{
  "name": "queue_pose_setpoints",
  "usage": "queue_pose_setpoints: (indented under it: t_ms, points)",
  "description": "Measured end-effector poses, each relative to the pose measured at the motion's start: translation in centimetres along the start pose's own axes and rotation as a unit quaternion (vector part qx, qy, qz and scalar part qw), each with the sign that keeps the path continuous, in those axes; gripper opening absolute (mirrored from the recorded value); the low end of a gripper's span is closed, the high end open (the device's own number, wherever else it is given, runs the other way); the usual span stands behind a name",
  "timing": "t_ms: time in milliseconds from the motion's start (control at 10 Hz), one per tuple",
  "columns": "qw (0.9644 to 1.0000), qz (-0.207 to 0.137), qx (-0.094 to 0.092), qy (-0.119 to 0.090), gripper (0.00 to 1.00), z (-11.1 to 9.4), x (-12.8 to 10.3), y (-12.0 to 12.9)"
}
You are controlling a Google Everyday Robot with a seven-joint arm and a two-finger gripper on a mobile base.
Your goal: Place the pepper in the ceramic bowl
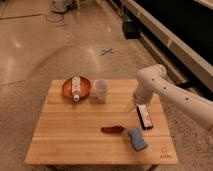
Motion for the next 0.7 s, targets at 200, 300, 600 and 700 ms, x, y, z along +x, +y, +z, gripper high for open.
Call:
queue_pose_setpoints:
  t_ms: [200, 300, 600, 700]
  points:
    - [0.998, -0.059, 0.013, -0.019, 0.8, 1.7, -0.2, -4.3]
    - [0.9968, -0.073, 0.022, -0.025, 0.8, 2.0, -0.3, -5.7]
    - [0.9926, -0.107, 0.053, -0.025, 0.8, 3.0, -1.3, -9.6]
    - [0.9921, -0.111, 0.056, -0.017, 0.8, 3.3, -1.3, -9.9]
